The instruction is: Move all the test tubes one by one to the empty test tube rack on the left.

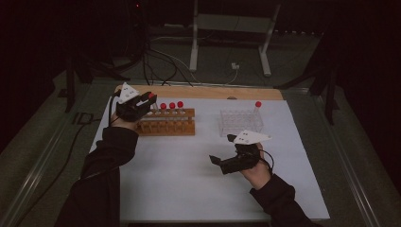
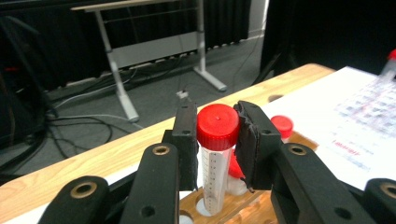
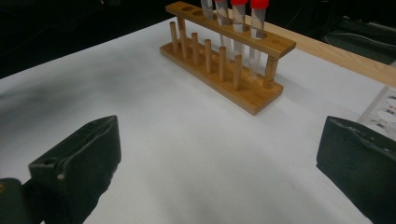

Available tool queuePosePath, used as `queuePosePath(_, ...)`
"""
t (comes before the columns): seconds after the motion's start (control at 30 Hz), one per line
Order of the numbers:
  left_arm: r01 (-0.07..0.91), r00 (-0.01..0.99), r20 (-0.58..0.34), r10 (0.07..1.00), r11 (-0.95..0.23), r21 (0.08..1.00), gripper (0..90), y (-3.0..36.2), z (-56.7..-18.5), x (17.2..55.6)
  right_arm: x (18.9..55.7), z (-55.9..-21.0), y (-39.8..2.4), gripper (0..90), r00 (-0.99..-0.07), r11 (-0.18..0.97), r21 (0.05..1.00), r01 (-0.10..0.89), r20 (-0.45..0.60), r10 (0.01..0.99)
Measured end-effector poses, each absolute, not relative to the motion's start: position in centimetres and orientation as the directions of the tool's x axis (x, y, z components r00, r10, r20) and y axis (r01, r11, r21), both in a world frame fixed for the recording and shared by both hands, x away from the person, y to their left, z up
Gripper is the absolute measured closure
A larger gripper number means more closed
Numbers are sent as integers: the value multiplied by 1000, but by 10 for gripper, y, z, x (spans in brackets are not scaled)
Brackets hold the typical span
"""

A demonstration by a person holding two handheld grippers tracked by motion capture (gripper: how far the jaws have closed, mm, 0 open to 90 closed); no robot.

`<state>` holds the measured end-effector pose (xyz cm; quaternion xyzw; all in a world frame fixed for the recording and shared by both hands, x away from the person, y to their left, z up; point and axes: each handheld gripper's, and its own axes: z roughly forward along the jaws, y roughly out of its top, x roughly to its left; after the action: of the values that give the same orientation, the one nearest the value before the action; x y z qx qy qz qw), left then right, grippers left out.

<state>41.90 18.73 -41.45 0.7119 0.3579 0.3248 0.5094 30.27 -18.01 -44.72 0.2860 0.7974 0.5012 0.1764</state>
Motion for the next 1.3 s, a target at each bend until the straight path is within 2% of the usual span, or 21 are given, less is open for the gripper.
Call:
queuePosePath(0.4,234,520,98,849,-251,939,715,179,-439,429,303,-447,-182,0,-773,330,900,283,11,634)
queuePosePath(0.87,298,513,100,852,-286,911,714,173,-452,437,304,-448,-183,0,-769,330,898,289,13,639)
queuePosePath(1.07,306,507,81,858,-267,914,710,175,-453,436,304,-448,-184,0,-769,329,898,291,15,639)
queuePosePath(1.23,334,511,81,856,-285,898,686,174,-450,437,305,-447,-184,0,-769,330,898,291,15,639)
queuePosePath(1.3,330,511,91,855,-293,898,637,174,-449,436,305,-447,-184,0,-769,331,897,293,16,639)
